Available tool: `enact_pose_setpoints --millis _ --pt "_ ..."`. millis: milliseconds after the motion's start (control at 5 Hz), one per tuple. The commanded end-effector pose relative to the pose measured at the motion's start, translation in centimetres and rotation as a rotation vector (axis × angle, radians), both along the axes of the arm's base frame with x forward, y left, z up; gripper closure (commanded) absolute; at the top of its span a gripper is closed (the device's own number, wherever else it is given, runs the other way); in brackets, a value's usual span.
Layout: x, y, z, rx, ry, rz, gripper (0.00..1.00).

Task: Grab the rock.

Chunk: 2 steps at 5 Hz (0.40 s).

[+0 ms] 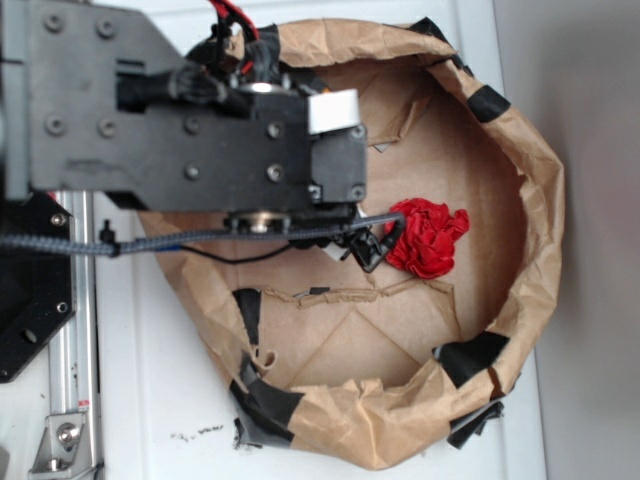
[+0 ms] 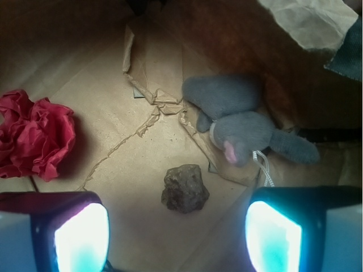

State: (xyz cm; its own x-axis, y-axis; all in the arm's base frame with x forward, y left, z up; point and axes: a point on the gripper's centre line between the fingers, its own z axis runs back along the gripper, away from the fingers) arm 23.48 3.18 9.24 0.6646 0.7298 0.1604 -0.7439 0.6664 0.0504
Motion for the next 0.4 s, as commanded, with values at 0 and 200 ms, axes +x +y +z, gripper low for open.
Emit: enact_pose_setpoints --millis 0,200 --pt "0.0 2.7 -4.2 -0.044 -0.037 -0.045 0.0" --pt "0.1 2.4 -8.0 -0.036 0.028 -0.077 0.0"
